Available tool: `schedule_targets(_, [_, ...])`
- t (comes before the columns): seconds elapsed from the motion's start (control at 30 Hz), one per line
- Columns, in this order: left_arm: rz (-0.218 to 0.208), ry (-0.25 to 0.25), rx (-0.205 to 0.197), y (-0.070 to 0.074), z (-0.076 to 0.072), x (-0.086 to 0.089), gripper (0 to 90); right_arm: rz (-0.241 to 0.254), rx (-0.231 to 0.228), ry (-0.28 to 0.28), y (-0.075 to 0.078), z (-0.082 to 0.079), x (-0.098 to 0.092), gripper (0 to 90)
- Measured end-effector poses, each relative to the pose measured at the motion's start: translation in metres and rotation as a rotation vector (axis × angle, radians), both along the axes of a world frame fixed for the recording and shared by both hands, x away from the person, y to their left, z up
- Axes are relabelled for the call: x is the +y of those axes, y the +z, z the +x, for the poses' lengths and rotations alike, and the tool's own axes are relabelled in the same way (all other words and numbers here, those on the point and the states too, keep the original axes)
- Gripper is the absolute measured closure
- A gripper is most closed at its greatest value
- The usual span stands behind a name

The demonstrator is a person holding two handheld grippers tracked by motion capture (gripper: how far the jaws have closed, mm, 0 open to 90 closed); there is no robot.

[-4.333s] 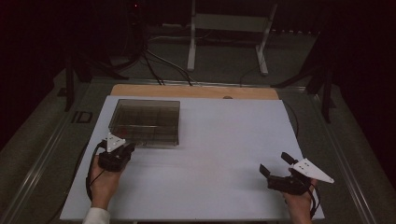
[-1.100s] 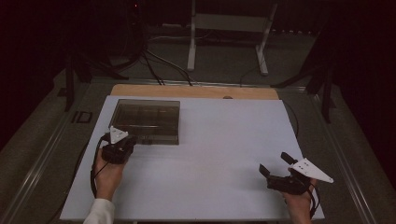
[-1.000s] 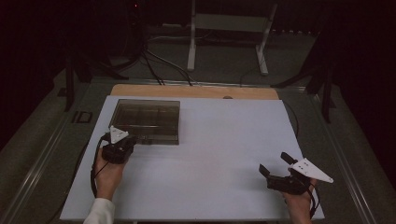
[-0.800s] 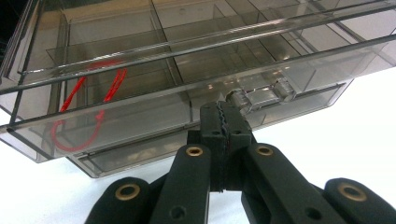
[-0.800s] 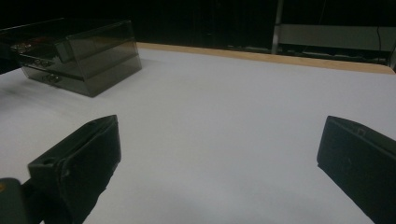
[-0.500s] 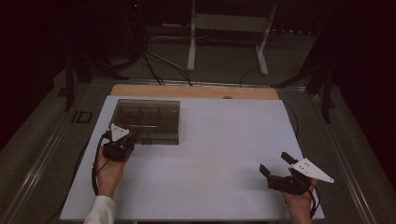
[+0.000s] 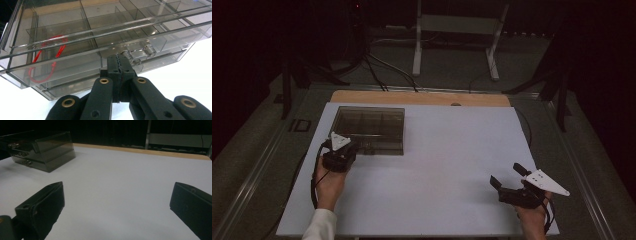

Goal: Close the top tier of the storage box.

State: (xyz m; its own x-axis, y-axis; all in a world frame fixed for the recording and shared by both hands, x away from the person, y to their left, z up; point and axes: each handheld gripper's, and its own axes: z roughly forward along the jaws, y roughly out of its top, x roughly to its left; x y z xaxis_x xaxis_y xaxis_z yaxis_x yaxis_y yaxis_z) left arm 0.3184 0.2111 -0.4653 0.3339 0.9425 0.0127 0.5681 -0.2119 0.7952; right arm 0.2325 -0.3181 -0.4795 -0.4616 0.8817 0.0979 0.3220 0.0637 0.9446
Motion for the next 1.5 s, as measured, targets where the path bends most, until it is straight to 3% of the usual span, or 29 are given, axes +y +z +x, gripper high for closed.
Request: schedule_targets(1.5, [-0.008, 0.014, -0.002, 0.001, 0.0064, -0.0019, 90.0, -0.001, 0.0, 0.0, 0.0001, -0.0001, 0.0001, 0.0])
